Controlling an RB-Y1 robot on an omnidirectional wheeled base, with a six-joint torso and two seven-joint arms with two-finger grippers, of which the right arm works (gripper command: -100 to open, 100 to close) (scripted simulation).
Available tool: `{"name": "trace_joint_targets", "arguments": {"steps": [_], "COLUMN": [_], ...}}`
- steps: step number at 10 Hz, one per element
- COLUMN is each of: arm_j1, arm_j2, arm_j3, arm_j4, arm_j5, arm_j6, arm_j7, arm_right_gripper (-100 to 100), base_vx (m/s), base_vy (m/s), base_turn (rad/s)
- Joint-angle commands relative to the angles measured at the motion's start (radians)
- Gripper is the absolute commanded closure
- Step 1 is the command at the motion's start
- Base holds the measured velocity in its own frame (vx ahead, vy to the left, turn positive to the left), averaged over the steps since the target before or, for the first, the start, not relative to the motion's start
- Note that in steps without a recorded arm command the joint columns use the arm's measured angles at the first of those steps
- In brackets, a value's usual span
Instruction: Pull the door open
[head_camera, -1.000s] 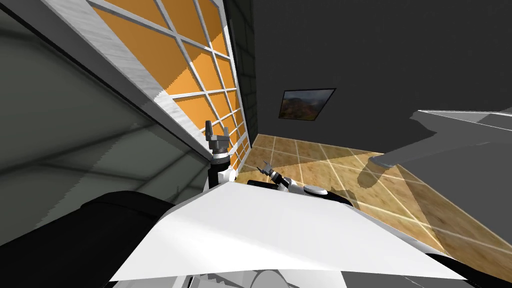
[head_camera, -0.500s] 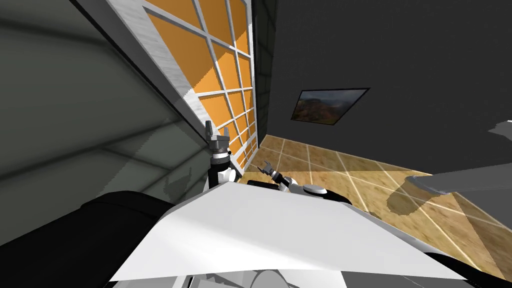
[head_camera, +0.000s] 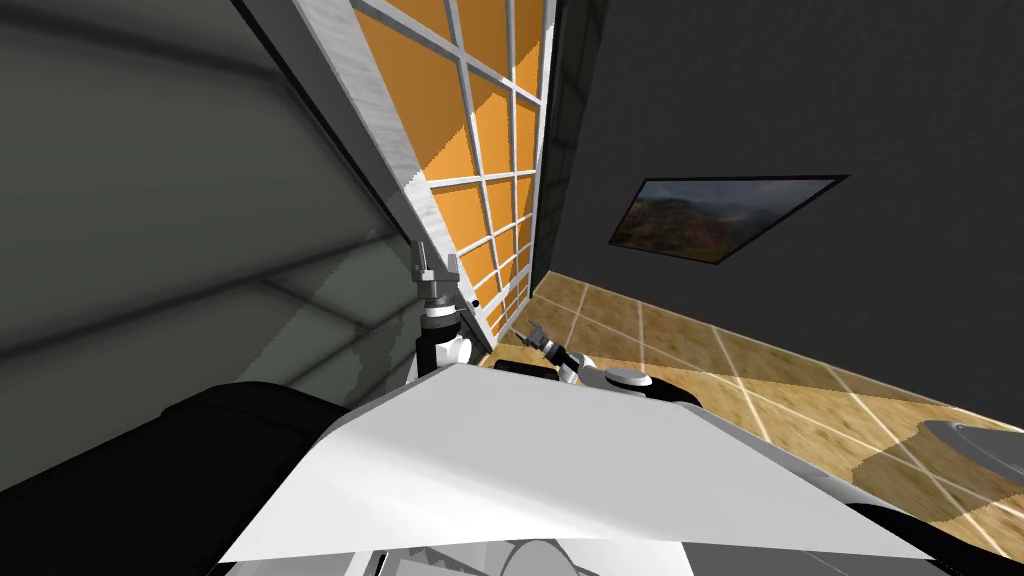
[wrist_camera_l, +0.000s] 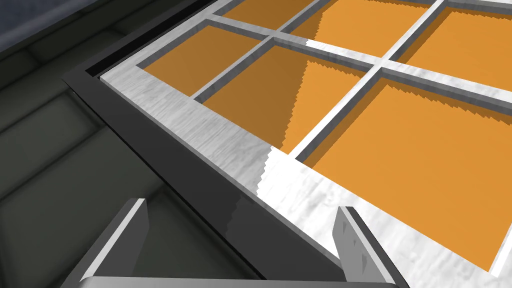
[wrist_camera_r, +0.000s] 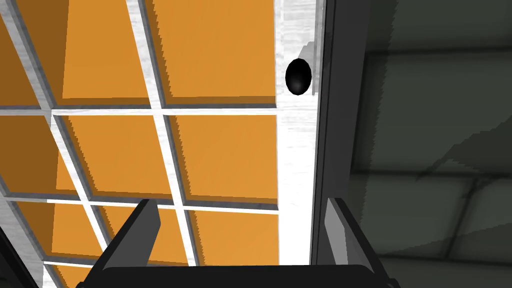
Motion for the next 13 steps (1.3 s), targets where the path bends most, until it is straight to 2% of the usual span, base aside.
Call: {"name": "trace_joint_targets", "arguments": {"steps": [1,8,9,13], "arm_j1": [0.0,0.0,0.006,0.019], "arm_j2": [0.002,0.002,0.002,0.0], "arm_j3": [0.001,0.001,-0.015,-0.054], "arm_j4": [0.007,0.007,0.002,-0.009], "arm_j5": [0.0,0.0,0.002,0.006], "arm_j6": [-0.002,-0.002,0.001,0.009], "arm_j7": [-0.002,-0.002,-0.039,-0.121], "arm_right_gripper": [-100,-100,-100,-100], "base_vx": [-0.015,-0.002,-0.007,-0.019], "base_vy": [-0.002,0.001,-0.014,-0.022], "base_turn": [-0.052,0.0,0.133,0.13]}}
